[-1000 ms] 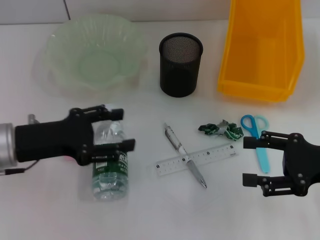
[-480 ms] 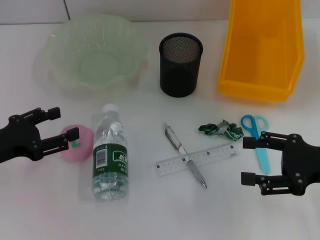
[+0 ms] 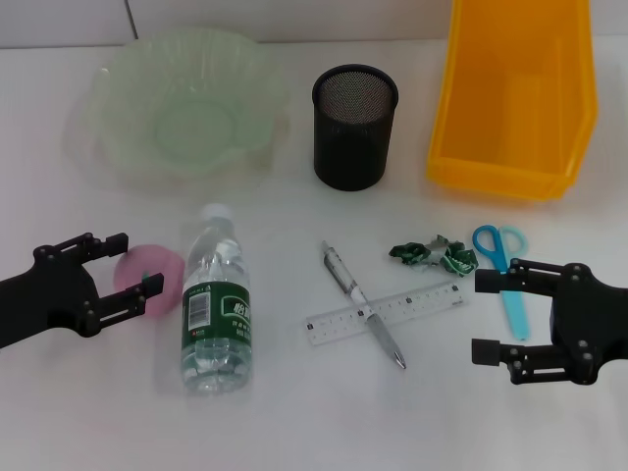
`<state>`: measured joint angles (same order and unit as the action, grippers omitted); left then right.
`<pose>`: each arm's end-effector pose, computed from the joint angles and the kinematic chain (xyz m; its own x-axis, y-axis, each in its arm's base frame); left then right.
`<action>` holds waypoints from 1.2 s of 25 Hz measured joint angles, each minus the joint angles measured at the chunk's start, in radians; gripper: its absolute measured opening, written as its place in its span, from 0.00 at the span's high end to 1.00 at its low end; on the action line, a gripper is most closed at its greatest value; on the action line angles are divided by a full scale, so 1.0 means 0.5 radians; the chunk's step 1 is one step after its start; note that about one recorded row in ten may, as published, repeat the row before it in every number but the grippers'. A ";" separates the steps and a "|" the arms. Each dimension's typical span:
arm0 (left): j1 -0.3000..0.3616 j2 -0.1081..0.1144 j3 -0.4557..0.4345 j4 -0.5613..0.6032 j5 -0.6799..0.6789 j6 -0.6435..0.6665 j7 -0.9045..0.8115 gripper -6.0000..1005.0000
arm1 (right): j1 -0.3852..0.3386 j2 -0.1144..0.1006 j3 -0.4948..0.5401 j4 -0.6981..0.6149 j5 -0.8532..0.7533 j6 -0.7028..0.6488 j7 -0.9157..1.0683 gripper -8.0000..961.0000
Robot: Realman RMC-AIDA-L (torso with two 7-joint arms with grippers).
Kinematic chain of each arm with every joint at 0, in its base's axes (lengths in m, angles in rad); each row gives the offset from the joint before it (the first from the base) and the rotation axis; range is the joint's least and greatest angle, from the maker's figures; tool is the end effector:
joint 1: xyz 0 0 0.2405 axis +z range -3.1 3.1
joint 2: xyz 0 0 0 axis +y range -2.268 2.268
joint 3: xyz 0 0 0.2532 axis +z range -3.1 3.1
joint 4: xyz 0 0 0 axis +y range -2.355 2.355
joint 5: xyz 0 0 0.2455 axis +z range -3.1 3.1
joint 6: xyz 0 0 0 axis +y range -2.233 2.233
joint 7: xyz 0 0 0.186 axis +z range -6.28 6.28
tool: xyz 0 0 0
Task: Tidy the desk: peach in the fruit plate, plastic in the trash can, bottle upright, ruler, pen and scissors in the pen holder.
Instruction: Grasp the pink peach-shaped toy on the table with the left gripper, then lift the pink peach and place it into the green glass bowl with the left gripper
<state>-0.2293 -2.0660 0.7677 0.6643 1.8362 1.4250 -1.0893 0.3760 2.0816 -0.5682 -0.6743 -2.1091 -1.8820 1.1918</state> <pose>-0.3630 0.3086 -0.0221 0.8298 0.2949 0.4738 0.5000 -0.7701 -0.3963 0.2954 0.2815 -0.0199 0.7835 -0.2936 -0.5476 -0.3605 -0.9326 -0.0157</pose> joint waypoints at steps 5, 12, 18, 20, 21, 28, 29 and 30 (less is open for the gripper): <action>0.006 -0.005 0.002 -0.015 0.000 -0.100 0.144 0.24 | -0.005 0.000 0.003 0.002 0.000 0.000 0.002 0.12; -0.001 -0.006 -0.003 -0.033 -0.012 -0.179 0.150 0.45 | -0.007 0.000 0.005 0.002 0.000 0.000 0.010 0.12; -0.022 -0.009 -0.011 -0.014 -0.049 -0.206 -0.004 0.76 | -0.009 0.000 0.007 0.002 0.000 0.000 0.014 0.12; -0.030 -0.010 -0.005 -0.011 -0.094 -0.199 -0.032 0.83 | -0.008 0.000 0.008 0.002 0.000 0.000 0.014 0.12; -0.039 -0.010 -0.005 -0.006 -0.112 -0.197 -0.065 0.87 | -0.007 0.000 0.008 0.002 0.000 0.000 0.014 0.12; -0.112 -0.009 -0.002 0.198 -0.326 -0.138 -0.265 0.93 | 0.002 0.000 0.008 0.002 0.000 -0.004 0.019 0.12; -0.148 -0.010 -0.001 0.222 -0.388 -0.128 -0.271 0.94 | 0.005 0.000 0.008 0.002 0.000 -0.006 0.020 0.12; -0.205 -0.010 -0.003 0.227 -0.450 -0.137 -0.279 0.95 | 0.006 0.000 0.007 0.002 0.000 -0.008 0.020 0.12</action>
<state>-0.3318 -2.0709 0.7662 0.7780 1.6114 1.3566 -1.2290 0.3792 2.0816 -0.5645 -0.6734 -2.1089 -1.8858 1.2019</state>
